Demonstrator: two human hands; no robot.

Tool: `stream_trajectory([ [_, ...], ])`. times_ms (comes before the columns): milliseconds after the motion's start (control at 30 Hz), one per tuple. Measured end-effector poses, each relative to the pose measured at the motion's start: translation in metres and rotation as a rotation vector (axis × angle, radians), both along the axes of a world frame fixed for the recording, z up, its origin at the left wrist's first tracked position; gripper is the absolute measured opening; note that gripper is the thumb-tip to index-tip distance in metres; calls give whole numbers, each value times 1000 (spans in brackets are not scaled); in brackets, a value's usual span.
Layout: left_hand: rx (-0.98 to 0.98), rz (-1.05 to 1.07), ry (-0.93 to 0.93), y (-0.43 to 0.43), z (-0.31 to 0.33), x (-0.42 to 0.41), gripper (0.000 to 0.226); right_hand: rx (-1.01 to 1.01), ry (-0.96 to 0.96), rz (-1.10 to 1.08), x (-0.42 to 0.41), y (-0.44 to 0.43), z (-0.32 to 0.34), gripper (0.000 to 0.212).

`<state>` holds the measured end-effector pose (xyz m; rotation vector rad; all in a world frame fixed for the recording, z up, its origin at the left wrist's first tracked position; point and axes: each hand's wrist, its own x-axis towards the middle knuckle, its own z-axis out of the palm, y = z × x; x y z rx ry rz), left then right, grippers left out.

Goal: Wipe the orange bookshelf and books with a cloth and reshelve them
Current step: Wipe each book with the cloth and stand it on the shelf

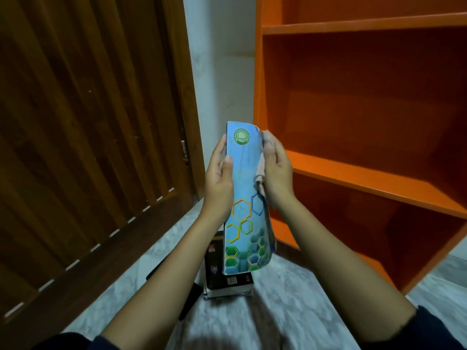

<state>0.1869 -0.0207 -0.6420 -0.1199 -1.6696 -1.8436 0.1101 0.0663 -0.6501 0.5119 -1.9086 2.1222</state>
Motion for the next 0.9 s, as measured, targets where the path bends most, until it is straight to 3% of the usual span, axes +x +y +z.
stream_trajectory([
  [67, 44, 17, 10, -1, 1, -4, 41, 58, 131, 12, 12, -2, 0, 37],
  [233, 255, 51, 15, -17, 7, -6, 38, 393, 685, 87, 25, 9, -28, 38],
  [300, 292, 45, 2, -19, 9, -4, 38, 321, 601, 111, 24, 15, -38, 37],
  [467, 237, 59, -20, -11, 8, -2, 37, 1, -59, 153, 17, 20, -61, 35],
  [567, 159, 102, -26, -4, 3, -5, 38, -15, -95, 116, 21, 17, -57, 30],
  [667, 150, 152, -25, -2, 1, -10, 38, 65, 111, 60, 35, 12, -43, 31],
  [800, 235, 221, -13, -19, 8, -21, 38, 439, 696, 70, 50, 13, -64, 38],
  [900, 265, 211, 17, -35, 16, -22, 36, 552, 921, 112, 58, 24, -98, 36],
])
